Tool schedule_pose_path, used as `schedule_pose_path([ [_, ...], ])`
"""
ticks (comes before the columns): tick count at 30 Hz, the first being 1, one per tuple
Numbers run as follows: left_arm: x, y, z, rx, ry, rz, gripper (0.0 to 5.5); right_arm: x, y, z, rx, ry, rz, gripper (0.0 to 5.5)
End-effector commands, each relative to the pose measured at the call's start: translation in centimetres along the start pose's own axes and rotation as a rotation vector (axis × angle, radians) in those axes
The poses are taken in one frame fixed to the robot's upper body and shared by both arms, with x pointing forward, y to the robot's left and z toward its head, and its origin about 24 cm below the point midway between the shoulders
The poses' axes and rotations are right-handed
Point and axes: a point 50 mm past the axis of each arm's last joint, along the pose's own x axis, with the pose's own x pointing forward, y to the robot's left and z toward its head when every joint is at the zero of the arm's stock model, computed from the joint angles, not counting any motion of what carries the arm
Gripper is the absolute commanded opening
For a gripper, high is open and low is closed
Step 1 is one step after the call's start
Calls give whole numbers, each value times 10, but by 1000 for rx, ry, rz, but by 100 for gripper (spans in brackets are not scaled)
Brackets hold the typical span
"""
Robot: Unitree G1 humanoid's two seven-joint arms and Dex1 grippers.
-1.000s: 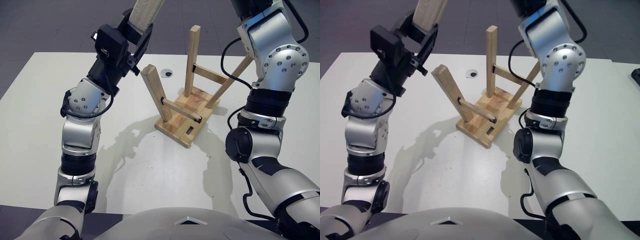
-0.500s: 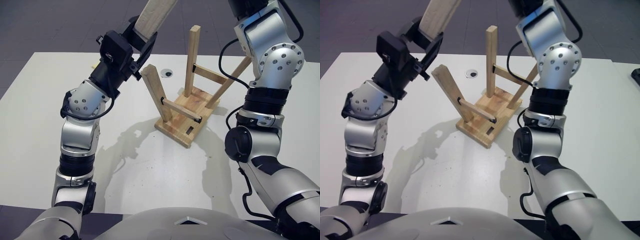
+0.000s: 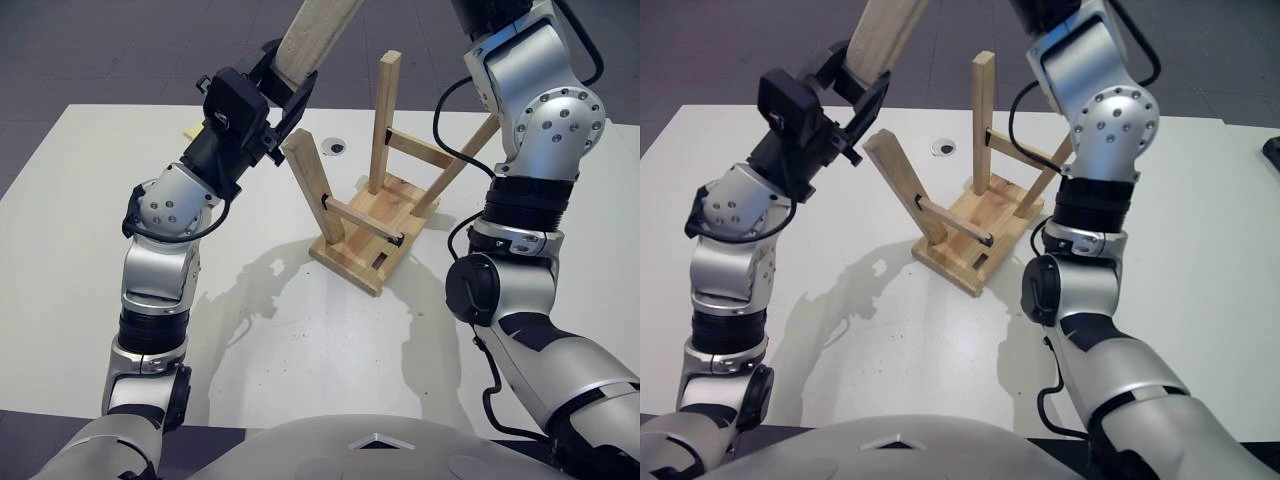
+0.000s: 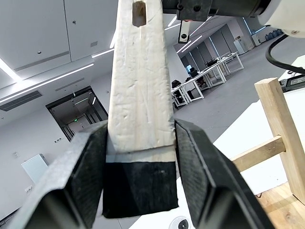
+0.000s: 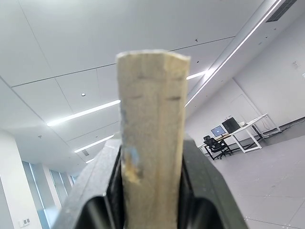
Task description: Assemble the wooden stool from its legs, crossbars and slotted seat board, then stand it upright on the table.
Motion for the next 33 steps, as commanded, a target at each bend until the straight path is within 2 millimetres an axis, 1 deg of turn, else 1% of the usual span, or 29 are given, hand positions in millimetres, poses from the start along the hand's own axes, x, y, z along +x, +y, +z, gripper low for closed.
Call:
schedule_pose_path([
  [1,-1,0,-4,18,25,4,205,-7,0,0,-4,8,-5,104],
  [4,1,-1,-3,18,27,12,205,-15,0,-2,-58,10,-33,103],
  [5,1,-1,-4,17,33,16,242,-18,0,-3,-61,8,-37,103],
  [8,2,-3,-3,-1,38,10,278,-24,2,2,-69,-22,-54,100],
  [11,1,-5,-2,-15,37,5,325,-25,4,13,-68,-73,-57,100],
  [13,1,-8,-1,-35,32,-1,358,-25,8,24,-75,-119,-49,100],
  [17,0,-7,8,-118,-7,12,416,-38,19,43,-106,-201,-23,100],
  [19,-1,3,16,-206,-51,74,446,-53,23,55,-119,-257,-40,100],
  [20,-2,13,20,-278,-80,129,468,-63,26,62,-127,-287,-57,100],
  [21,-4,26,24,-362,-117,205,478,-76,29,66,-148,-303,-79,100],
  [22,-7,39,27,-432,-152,281,493,-87,32,68,-181,-303,-99,100],
  [24,-15,67,31,-549,-233,448,523,-109,41,67,-262,-282,-124,100],
  [25,-22,84,32,-607,-285,559,540,-118,47,65,-301,-264,-135,100],
  [27,-40,112,23,-703,-332,794,540,-134,56,55,-401,-182,-178,100],
  [28,-48,120,17,-720,-328,881,540,-139,59,49,-434,-137,-190,100],
  [29,-54,124,10,-719,-305,944,540,-142,60,44,-459,-100,-200,100],
  [31,-62,124,-6,-696,-221,1041,540,-150,56,35,-490,-15,-243,100],
  [33,-68,120,-21,-700,-146,1115,540,-160,47,27,-507,58,-307,100],
])
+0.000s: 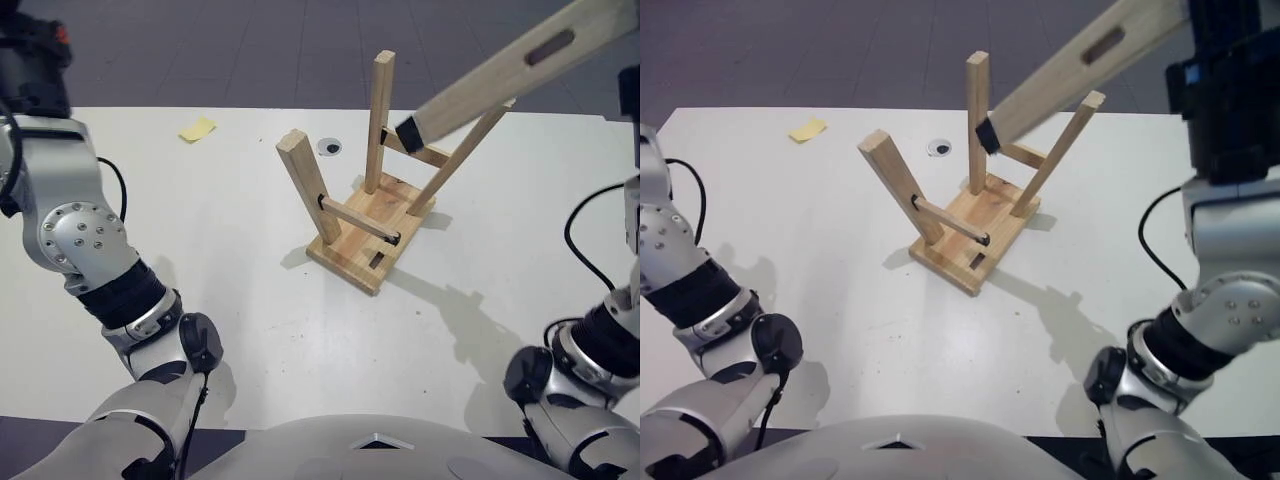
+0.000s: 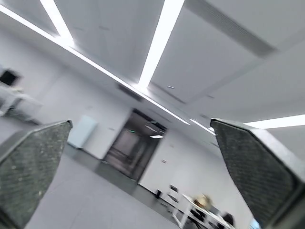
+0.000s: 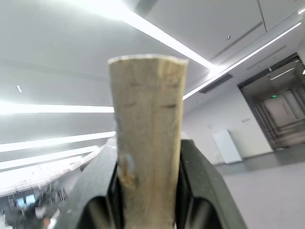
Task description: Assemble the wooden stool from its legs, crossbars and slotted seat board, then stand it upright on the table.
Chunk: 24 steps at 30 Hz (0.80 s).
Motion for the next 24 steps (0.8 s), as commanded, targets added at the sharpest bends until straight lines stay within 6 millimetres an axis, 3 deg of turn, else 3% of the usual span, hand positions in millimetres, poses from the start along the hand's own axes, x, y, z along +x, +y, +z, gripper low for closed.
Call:
schedule_pose_path([
  [1,-11,24,-22,79,71,172,540,-15,-10,-22,-78,189,-86,100],
  [6,-20,29,-37,108,114,237,540,-30,-32,-67,-32,418,-275,100],
  [10,-22,22,-49,118,154,224,540,-43,-34,-93,59,455,-375,100],
  [17,-24,16,-61,115,191,216,540,-51,-44,-103,80,417,-537,100],
  [24,-23,15,-65,117,207,213,540,-56,-63,-102,-77,420,-675,100],
])
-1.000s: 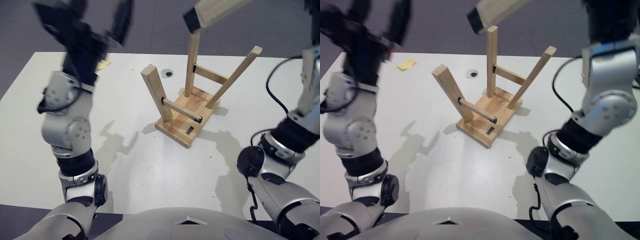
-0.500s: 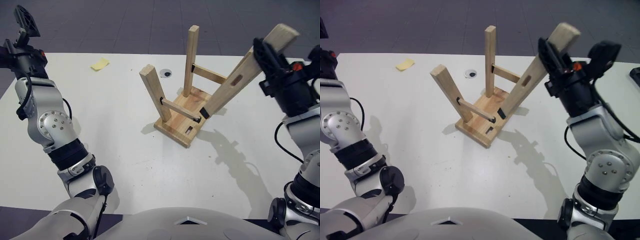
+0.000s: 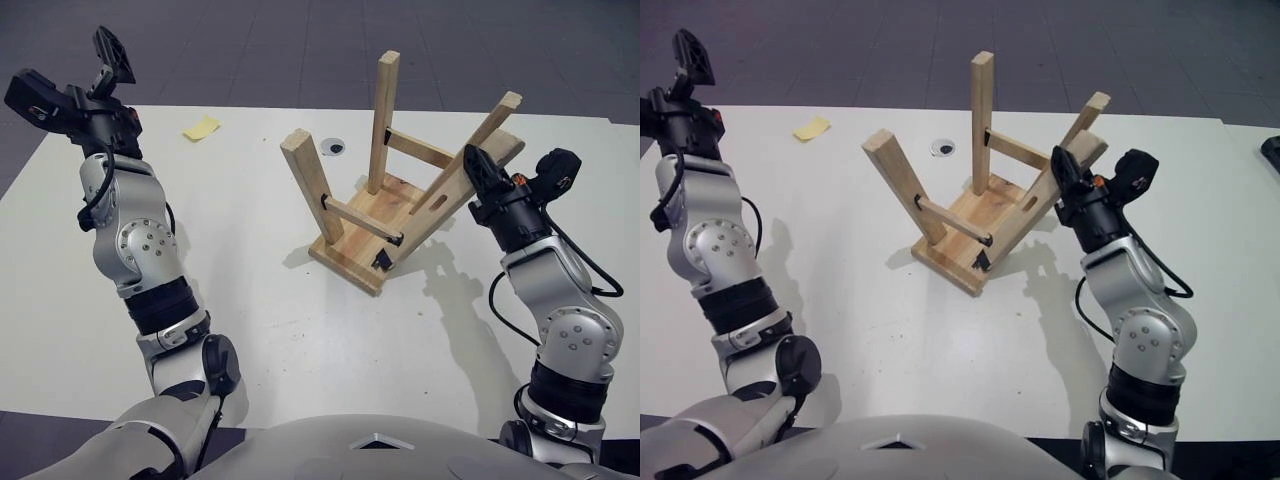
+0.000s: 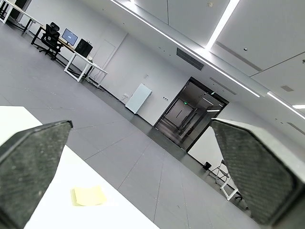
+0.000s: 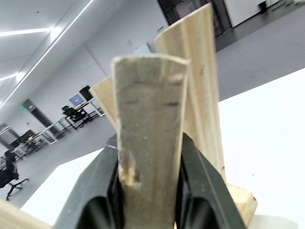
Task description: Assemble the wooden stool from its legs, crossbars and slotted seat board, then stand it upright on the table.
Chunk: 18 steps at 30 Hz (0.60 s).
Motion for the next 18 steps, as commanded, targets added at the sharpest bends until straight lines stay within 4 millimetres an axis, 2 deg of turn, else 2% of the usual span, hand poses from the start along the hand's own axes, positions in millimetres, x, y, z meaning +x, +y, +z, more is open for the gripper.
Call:
schedule_pose_path([
  [1,1,0,-3,11,12,6,540,1,-18,0,-126,12,-130,100],
  [10,1,-8,-11,11,43,-13,540,20,-9,2,-259,-45,-96,100],
  [15,-4,-10,-17,-2,67,-9,540,23,-9,3,-299,-80,-119,100],
  [18,-9,-19,-24,-17,98,-27,540,21,-10,-1,-326,-85,-150,100],
])
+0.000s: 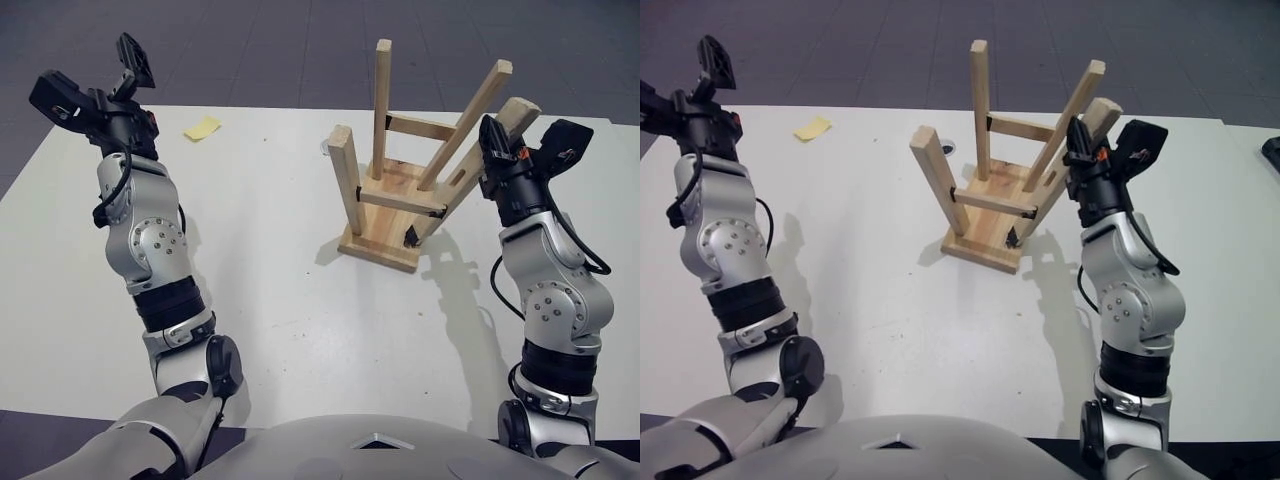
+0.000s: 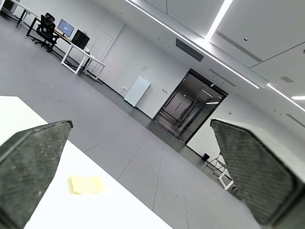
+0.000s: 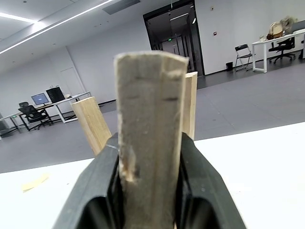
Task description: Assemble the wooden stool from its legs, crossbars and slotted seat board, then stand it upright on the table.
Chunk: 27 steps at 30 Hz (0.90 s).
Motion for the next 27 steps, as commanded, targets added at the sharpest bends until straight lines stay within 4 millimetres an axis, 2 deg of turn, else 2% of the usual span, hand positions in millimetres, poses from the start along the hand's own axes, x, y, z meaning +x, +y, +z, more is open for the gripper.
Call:
schedule_pose_path([
  [1,-7,-14,-10,-16,48,-25,540,-3,-7,-17,-59,57,-81,100],
  [10,-26,-46,-31,-70,151,-66,540,8,0,-26,-110,22,-86,100],
  [15,-31,-53,-35,-77,181,-51,540,11,-3,-32,-126,10,-111,100],
  [23,-34,-56,-42,-83,221,-39,540,28,-1,-32,-149,-44,-111,100],
  [27,-35,-54,-43,-80,223,-28,540,14,-10,-33,-132,-38,-118,100],
])
